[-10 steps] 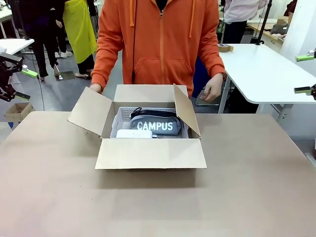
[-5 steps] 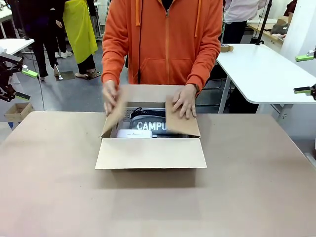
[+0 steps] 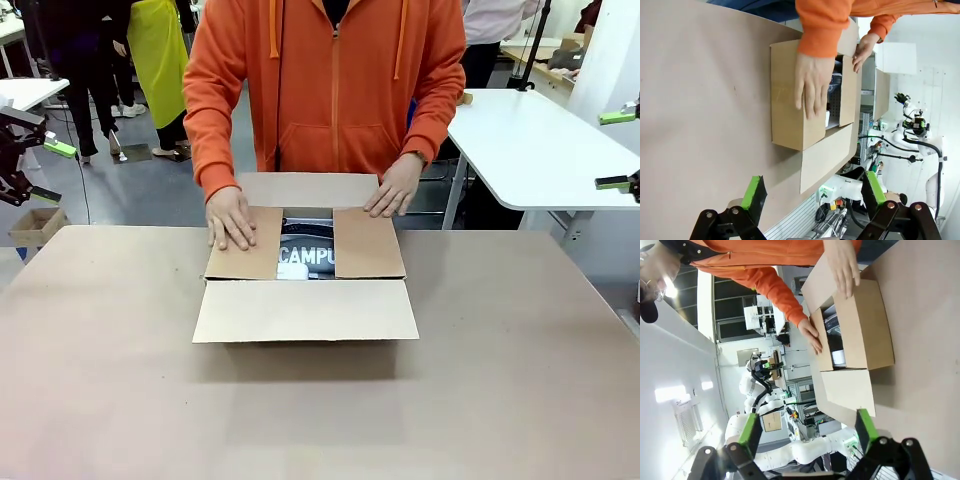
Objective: Pack the gift set into the box.
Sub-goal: Press and hold the closed box until the human finishes sealing it.
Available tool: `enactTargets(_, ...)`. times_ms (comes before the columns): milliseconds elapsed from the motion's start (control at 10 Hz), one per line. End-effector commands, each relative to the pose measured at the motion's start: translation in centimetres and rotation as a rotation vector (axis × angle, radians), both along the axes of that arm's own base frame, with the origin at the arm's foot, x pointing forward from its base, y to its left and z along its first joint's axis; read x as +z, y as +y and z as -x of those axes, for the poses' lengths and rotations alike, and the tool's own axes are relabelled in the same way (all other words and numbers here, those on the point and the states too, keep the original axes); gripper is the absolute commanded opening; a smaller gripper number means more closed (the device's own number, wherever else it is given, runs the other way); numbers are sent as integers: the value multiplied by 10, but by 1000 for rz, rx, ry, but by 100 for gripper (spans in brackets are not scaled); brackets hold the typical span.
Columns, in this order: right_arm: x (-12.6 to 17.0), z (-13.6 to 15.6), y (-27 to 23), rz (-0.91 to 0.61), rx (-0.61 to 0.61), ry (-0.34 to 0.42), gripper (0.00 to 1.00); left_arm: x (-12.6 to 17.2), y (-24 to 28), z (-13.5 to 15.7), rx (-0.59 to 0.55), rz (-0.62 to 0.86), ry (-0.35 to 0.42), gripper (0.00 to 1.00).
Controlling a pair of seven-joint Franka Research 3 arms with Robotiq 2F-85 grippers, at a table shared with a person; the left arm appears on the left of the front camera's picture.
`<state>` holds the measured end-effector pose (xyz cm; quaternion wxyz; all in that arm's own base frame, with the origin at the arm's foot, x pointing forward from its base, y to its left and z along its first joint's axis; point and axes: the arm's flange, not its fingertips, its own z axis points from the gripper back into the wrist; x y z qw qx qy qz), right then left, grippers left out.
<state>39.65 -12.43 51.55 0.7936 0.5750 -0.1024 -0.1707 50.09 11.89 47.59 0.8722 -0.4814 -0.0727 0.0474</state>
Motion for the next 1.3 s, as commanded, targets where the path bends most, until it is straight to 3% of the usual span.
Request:
enactTargets(0, 1, 1, 2, -7, -4, -3, 100, 0, -1, 2, 4, -6, -3, 100)
enactTargets(1200, 1, 1, 2, -7, -4, -3, 100, 0, -1, 2, 4, -6, -3, 100)
